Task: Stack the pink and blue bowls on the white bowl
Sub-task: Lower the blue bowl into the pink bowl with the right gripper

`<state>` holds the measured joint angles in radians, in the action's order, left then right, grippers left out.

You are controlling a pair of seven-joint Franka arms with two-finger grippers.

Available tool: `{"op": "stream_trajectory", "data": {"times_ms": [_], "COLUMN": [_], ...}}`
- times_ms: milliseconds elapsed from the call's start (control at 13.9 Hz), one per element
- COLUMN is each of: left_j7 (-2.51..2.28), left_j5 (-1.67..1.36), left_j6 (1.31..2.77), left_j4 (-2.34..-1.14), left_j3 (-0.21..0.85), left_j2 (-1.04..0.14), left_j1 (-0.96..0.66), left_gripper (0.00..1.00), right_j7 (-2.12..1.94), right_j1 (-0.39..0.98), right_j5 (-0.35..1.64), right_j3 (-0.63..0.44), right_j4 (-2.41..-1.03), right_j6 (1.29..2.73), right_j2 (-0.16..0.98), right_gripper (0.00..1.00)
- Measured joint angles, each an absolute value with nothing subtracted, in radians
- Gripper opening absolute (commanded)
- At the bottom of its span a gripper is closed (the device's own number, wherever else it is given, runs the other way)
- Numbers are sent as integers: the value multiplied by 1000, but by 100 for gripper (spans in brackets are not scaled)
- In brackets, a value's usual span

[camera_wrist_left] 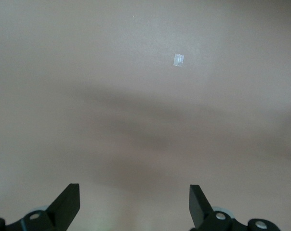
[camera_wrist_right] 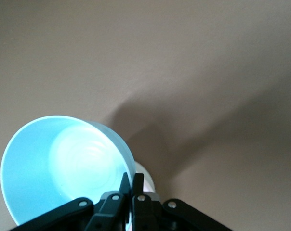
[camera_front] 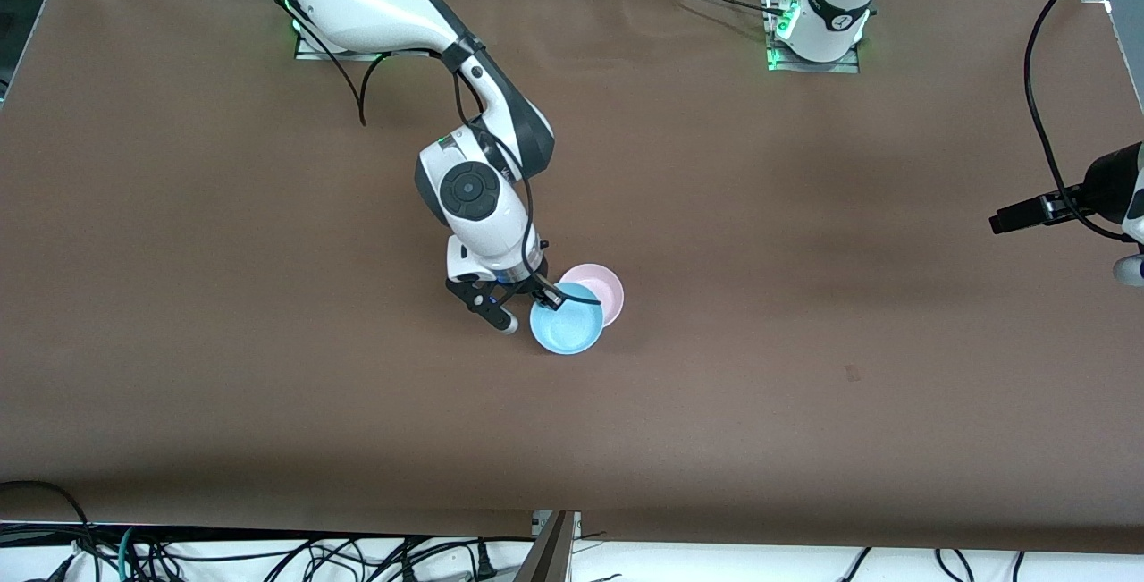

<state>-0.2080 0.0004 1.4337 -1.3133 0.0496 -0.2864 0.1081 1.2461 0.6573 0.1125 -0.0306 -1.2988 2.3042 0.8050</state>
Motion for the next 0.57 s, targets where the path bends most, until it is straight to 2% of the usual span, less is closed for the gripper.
{"op": "stream_trajectory", "data": {"times_ms": [574], "left_j7": [-208], "left_j5": [0], "left_j6": [1434], "left_j4": [-1313], "left_j3": [50], "left_j2": [-286], "left_j1": [108], "left_gripper": [100], "right_j7": [1283], "right_j1": [695], "right_j5": [113], "right_j3": [-30], "right_j4": [-1296], "right_j6": [2363], "right_j2": [836], "right_gripper": [0]}}
